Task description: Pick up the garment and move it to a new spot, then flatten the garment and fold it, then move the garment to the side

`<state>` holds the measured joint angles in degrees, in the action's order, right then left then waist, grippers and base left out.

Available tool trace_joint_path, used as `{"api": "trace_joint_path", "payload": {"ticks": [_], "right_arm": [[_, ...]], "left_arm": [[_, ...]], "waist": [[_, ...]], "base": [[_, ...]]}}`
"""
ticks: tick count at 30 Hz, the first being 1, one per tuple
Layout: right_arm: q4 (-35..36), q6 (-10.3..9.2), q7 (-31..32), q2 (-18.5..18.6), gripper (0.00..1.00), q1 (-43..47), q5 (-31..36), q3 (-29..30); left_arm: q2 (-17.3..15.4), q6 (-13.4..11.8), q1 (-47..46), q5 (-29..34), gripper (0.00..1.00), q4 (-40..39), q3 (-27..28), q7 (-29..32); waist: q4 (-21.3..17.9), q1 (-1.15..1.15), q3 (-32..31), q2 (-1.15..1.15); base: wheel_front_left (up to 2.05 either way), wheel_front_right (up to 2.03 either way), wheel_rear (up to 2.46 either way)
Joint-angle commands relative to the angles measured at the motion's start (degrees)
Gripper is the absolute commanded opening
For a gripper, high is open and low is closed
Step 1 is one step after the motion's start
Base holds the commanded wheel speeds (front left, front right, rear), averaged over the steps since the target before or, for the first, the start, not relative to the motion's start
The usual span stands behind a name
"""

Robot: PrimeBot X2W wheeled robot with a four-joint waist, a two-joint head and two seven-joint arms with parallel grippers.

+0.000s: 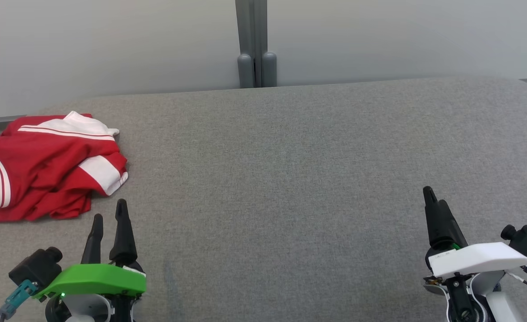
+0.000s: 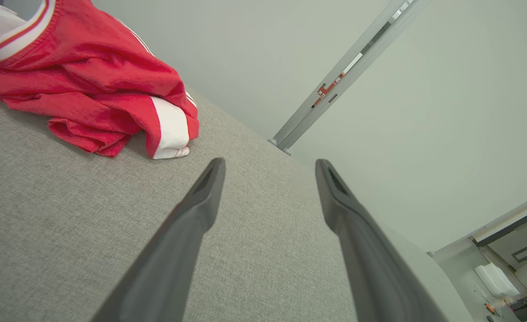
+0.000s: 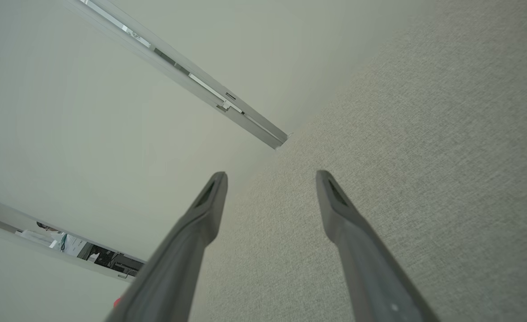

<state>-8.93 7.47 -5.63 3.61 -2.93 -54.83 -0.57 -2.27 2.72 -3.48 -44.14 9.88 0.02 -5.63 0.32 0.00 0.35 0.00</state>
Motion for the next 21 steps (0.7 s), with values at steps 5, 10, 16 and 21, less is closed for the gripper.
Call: {"api": "trace_joint_path", "payload": {"ticks": [5, 10, 16, 21], "right_arm": [[1.01, 0.02, -1.31, 0.43, 1.00, -0.07, 4.81, -0.47], [0.93, 0.02, -2.00, 0.50, 1.00, 0.05, 7.97, -0.98], [0.82, 0.02, -2.96, 0.71, 1.00, 0.19, 12.11, -1.52], [0.99, 0.03, -3.76, 0.77, 1.00, 0.32, 15.01, -1.81]], "left_arm": [[-0.50, -0.87, -0.20, 6.19, 1.00, 0.08, -0.91, -1.24], [-0.53, -1.28, -0.16, 9.33, 1.00, -0.05, -1.41, -2.02], [-0.56, -1.75, 0.07, 13.31, 1.00, -0.32, -1.82, -2.95], [-0.59, -1.92, 0.06, 16.44, 1.00, -0.42, -2.21, -3.71]], "waist": [[0.04, 0.00, 0.02, 0.00], [0.03, 0.00, 0.02, 0.00], [0.11, 0.00, 0.02, 0.00], [0.19, 0.00, 0.04, 0.00]], "base": [[0.00, 0.00, 0.00], [0.00, 0.00, 0.00], [0.00, 0.00, 0.00], [0.00, 0.00, 0.00]]}}
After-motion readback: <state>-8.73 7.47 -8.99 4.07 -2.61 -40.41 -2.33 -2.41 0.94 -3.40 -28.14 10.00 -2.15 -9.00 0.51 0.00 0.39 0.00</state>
